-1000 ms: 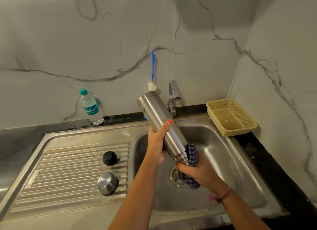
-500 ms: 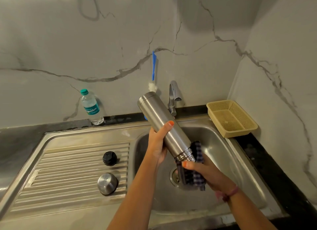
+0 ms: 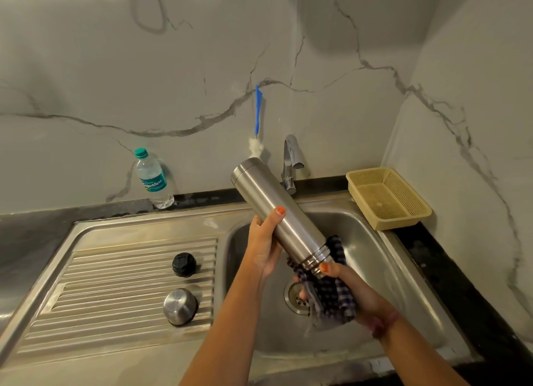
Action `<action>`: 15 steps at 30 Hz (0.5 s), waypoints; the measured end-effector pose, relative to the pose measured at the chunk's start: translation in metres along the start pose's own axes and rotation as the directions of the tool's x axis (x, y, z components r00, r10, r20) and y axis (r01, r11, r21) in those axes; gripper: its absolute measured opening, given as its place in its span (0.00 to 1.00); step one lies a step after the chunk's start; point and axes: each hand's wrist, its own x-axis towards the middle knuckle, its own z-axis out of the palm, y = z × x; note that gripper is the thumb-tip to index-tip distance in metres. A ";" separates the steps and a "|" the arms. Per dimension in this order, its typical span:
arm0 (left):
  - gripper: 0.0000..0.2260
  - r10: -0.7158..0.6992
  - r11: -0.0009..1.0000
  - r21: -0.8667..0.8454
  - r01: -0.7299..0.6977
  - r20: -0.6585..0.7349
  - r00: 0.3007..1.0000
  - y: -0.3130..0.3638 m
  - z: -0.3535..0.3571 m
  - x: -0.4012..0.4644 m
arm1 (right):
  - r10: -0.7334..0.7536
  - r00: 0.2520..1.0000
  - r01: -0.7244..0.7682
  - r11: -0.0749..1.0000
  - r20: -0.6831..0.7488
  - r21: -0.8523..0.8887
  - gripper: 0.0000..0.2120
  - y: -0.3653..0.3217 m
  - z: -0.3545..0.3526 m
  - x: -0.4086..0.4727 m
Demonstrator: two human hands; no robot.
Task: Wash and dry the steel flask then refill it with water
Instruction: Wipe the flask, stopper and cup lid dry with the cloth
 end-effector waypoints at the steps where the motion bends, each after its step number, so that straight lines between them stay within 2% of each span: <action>1: 0.50 0.000 1.000 -0.004 0.000 0.024 1.000 0.001 0.000 -0.001 | -0.013 1.000 0.013 1.000 -0.016 -0.006 0.24 0.002 0.003 -0.001; 4: 0.52 0.003 0.999 0.055 -0.004 0.016 1.000 0.007 0.004 -0.003 | -0.157 0.971 0.110 0.963 -0.181 -0.246 0.10 0.004 0.014 0.004; 6: 0.50 -0.001 0.998 0.070 0.002 -0.015 1.000 0.009 0.005 -0.004 | -0.191 0.957 0.107 0.932 -0.218 -0.346 0.06 0.002 0.018 0.005; 8: 0.52 0.003 0.998 0.057 -0.002 -0.025 1.000 0.011 0.005 -0.004 | -0.162 0.966 0.111 0.963 -0.200 -0.244 0.03 -0.003 0.018 0.002; 10: 0.53 -0.011 0.999 0.033 0.011 -0.018 1.000 0.010 0.004 -0.004 | -0.048 0.997 0.047 0.999 -0.065 -0.009 0.15 -0.007 0.014 -0.006; 11: 0.53 -0.020 1.000 0.016 0.020 -0.016 1.000 0.010 0.005 -0.005 | -0.016 1.000 0.016 0.999 -0.016 0.041 0.20 -0.007 0.011 -0.008; 13: 0.52 -0.036 0.999 0.002 0.036 -0.001 0.999 0.009 0.005 -0.006 | -0.060 0.997 0.056 0.995 -0.053 -0.080 0.23 -0.002 0.011 -0.006; 15: 0.46 -0.013 0.999 0.037 0.012 0.027 1.000 0.007 0.005 -0.006 | -0.187 0.963 0.112 0.933 -0.195 -0.343 0.13 0.003 0.013 0.001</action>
